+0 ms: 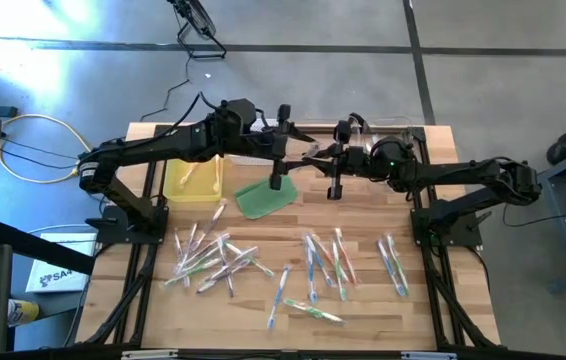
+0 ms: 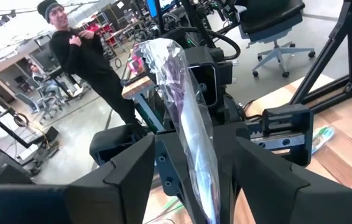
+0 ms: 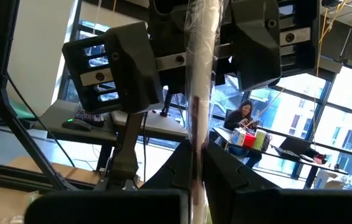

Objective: Pick & Place Toothbrushes
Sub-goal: Put the violet toothbrush into the left transparent bin

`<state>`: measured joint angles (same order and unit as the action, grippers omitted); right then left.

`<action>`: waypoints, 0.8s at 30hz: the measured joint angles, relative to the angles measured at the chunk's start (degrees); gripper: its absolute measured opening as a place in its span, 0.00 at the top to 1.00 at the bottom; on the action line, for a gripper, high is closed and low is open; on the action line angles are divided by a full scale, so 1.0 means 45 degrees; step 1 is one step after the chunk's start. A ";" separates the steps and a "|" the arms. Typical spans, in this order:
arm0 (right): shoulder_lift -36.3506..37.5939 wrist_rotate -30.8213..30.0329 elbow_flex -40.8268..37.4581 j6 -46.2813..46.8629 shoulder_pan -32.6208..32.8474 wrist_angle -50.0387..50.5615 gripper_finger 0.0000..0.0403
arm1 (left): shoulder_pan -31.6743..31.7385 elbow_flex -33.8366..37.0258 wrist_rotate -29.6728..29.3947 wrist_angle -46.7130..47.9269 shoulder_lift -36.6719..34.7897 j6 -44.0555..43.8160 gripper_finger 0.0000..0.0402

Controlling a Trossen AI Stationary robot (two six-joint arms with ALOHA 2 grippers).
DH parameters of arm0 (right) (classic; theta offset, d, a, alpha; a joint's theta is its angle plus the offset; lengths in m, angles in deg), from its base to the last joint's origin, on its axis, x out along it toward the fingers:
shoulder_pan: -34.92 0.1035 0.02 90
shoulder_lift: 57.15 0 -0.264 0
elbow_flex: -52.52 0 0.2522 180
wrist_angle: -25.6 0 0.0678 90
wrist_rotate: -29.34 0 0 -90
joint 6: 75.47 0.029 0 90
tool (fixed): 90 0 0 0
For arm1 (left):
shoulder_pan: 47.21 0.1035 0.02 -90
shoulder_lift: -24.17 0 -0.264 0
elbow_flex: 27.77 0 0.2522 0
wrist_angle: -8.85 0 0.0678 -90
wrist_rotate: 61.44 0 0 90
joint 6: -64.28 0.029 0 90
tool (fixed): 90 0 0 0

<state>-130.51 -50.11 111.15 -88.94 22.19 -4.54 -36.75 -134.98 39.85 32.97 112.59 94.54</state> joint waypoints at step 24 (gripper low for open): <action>0.0000 -0.0669 0.0000 0.0026 0.0000 0.0217 0.97 | 0.0009 0.0015 0.0362 0.1243 -0.0290 0.1460 0.46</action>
<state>-130.51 -53.12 111.15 -88.83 22.19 -3.56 -36.71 -134.92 41.48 38.56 111.29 101.11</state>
